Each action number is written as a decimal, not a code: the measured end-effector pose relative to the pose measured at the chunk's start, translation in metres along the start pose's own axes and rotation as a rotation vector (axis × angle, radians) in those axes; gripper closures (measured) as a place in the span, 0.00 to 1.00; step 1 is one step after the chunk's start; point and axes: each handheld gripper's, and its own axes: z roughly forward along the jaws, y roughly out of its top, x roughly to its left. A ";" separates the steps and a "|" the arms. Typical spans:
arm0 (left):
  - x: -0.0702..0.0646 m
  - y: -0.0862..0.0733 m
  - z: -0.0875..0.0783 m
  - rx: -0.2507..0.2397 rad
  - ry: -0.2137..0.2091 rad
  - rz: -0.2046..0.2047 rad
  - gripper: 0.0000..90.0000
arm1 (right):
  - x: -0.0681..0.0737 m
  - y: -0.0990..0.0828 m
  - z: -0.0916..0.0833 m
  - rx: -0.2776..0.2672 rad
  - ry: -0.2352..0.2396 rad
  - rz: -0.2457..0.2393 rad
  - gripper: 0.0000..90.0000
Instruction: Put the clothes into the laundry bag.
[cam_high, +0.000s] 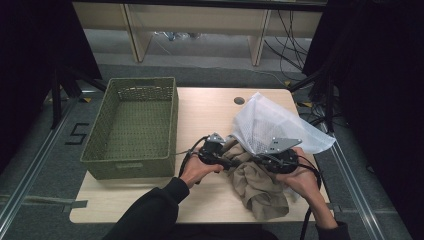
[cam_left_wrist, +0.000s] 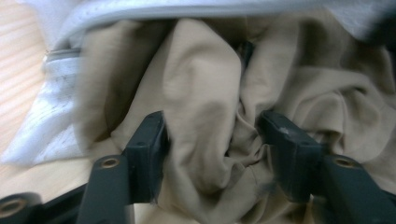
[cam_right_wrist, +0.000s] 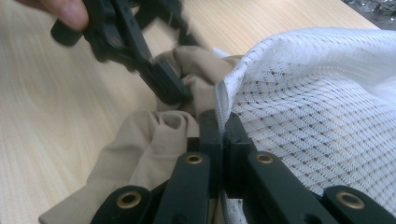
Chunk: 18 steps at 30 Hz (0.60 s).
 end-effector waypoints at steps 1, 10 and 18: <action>-0.006 0.002 -0.001 -0.003 0.000 0.033 0.63 | -0.002 0.000 0.000 -0.005 -0.014 -0.013 1.00; -0.071 -0.007 -0.011 0.040 -0.049 0.068 0.85 | 0.003 -0.001 0.003 0.003 0.004 -0.030 1.00; -0.051 -0.003 -0.051 -0.019 0.029 0.036 0.50 | 0.005 -0.009 0.002 0.007 0.010 -0.004 1.00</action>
